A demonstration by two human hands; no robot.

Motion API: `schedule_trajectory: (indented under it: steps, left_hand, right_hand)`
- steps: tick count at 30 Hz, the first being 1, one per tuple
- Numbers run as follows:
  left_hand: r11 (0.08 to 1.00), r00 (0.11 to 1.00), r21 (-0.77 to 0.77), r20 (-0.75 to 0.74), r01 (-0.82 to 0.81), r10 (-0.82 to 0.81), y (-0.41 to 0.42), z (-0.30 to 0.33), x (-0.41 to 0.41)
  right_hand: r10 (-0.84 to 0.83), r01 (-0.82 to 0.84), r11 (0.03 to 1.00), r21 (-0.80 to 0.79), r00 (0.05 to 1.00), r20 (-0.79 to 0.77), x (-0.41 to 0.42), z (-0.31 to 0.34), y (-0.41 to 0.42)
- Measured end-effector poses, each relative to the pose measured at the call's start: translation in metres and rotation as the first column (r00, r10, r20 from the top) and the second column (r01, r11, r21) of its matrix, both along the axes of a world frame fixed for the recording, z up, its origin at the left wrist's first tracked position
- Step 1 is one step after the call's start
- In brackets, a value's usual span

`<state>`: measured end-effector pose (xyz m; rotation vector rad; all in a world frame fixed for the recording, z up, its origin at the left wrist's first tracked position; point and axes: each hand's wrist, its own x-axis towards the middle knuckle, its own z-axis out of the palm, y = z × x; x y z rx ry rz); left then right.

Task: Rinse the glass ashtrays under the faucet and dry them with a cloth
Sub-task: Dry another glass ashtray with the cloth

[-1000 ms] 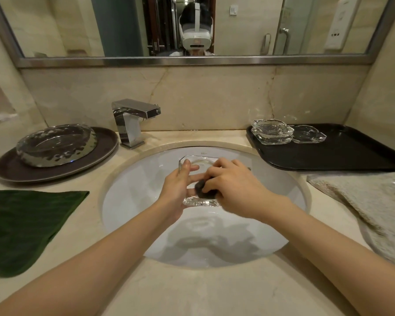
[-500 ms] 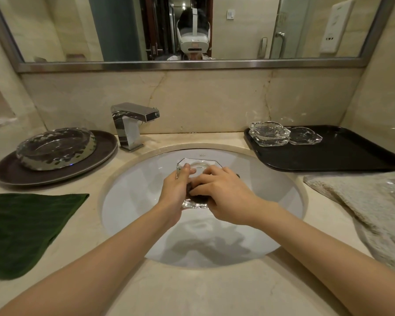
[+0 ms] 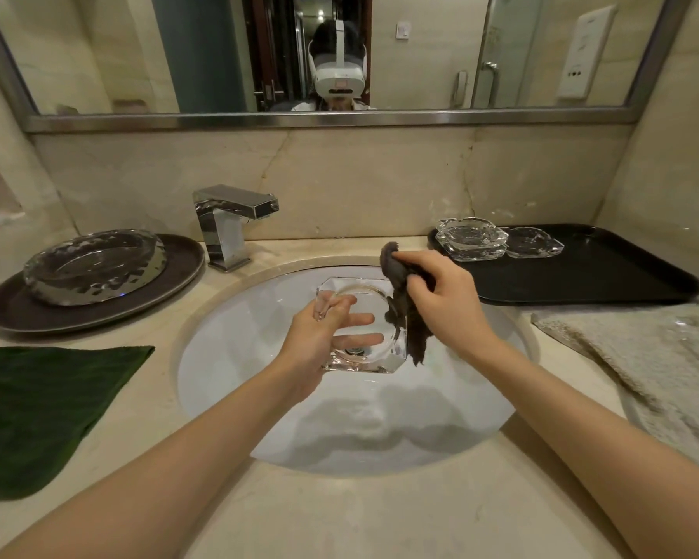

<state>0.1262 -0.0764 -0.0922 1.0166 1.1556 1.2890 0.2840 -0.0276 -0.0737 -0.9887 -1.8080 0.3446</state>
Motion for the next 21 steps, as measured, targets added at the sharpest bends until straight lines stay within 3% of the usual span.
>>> schedule_trajectory:
  steps: [2, 6, 8, 10, 13, 15, 18, 21]
  left_hand:
    - [1.0, 0.999, -0.008, -0.05, 0.021, -0.022, 0.0, 0.001, 0.002]
    - [0.998, 0.98, -0.017, -0.191, 0.058, -0.06, -0.003, 0.0, 0.009]
    - [0.998, 0.97, -0.014, -0.232, 0.067, -0.069, -0.004, -0.002, 0.009]
    - [0.999, 0.963, 0.005, -0.267, 0.047, -0.044, -0.004, -0.002, 0.009]
    - [0.997, 0.962, 0.06, -0.269, 0.054, -0.036, -0.004, -0.004, 0.009]
    - [0.992, 0.965, 0.096, -0.256, 0.085, -0.058, -0.004, -0.005, 0.012]
    - [0.992, 0.975, 0.104, -0.22, 0.068, -0.044, -0.004, -0.004, 0.012]
    - [0.994, 0.98, 0.11, -0.197, -0.015, 0.036, -0.003, -0.002, 0.009]
  right_hand:
    - [0.058, -0.062, 0.996, 0.065, 0.996, 0.062, -0.002, 0.005, -0.003]
    - [0.144, -0.263, 0.934, 0.24, 0.895, 0.421, -0.019, 0.0, -0.004]
    - [0.094, -0.254, 0.939, 0.232, 0.838, 0.538, -0.024, -0.007, -0.001]
    - [0.134, -0.231, 0.966, 0.118, 0.834, 0.535, -0.024, -0.005, 0.001]
    - [0.299, -0.258, 0.953, -0.159, 0.881, 0.366, -0.015, 0.004, 0.001]
    - [0.348, -0.263, 0.889, -0.375, 0.92, 0.181, -0.006, 0.009, -0.001]
    - [0.354, -0.341, 0.722, -0.602, 0.93, -0.101, 0.0, 0.009, -0.004]
    - [0.389, -0.483, 0.538, -0.691, 0.869, -0.305, -0.001, 0.01, -0.009]
